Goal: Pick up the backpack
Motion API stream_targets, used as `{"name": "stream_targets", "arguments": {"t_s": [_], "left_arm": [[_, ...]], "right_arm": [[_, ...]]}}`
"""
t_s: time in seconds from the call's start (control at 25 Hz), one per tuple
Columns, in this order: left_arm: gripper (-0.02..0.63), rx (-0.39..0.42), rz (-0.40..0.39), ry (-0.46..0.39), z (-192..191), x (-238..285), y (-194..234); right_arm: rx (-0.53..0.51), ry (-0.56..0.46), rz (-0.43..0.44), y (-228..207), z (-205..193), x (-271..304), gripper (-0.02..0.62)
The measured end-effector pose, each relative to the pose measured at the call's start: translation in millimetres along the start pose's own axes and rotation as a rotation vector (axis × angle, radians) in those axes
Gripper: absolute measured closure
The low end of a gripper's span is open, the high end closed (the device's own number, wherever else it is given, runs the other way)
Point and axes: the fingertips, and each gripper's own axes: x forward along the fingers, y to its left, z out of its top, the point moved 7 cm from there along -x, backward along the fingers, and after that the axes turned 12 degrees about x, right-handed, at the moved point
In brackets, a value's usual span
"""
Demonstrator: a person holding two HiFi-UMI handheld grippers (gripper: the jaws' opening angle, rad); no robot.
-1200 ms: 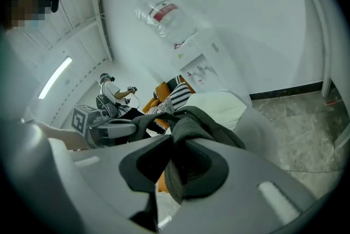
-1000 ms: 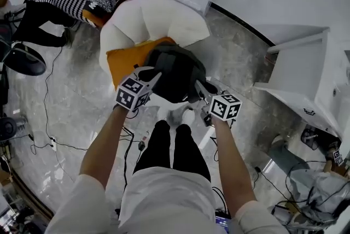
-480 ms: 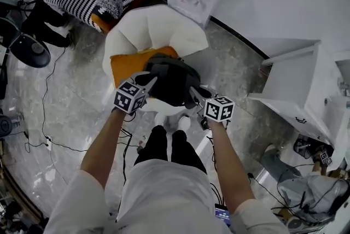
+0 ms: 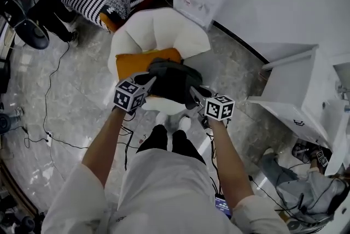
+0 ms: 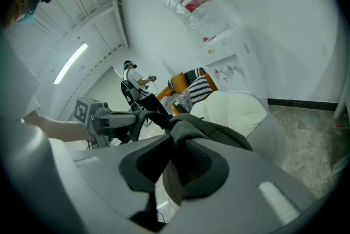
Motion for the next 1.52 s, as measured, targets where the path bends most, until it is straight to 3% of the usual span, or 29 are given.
{"name": "stream_targets", "arguments": {"t_s": [0.24, 0.44, 1.52], "left_arm": [[0.557, -0.021, -0.025, -0.028, 1.9, -16.2, -11.0], [0.557, -0.014, -0.034, -0.105, 28.8, -25.3, -18.6], [0.558, 0.218, -0.017, -0.518, 205.2, -109.1, -19.2]], "right_arm": [[-0.014, -0.04, 0.022, 13.4, 9.3, -19.0, 0.541], [-0.062, -0.094, 0.041, 27.8, 29.7, -43.2, 0.538], [-0.372, -0.38, 0.132, 147.1, 156.5, -129.8, 0.538]]}}
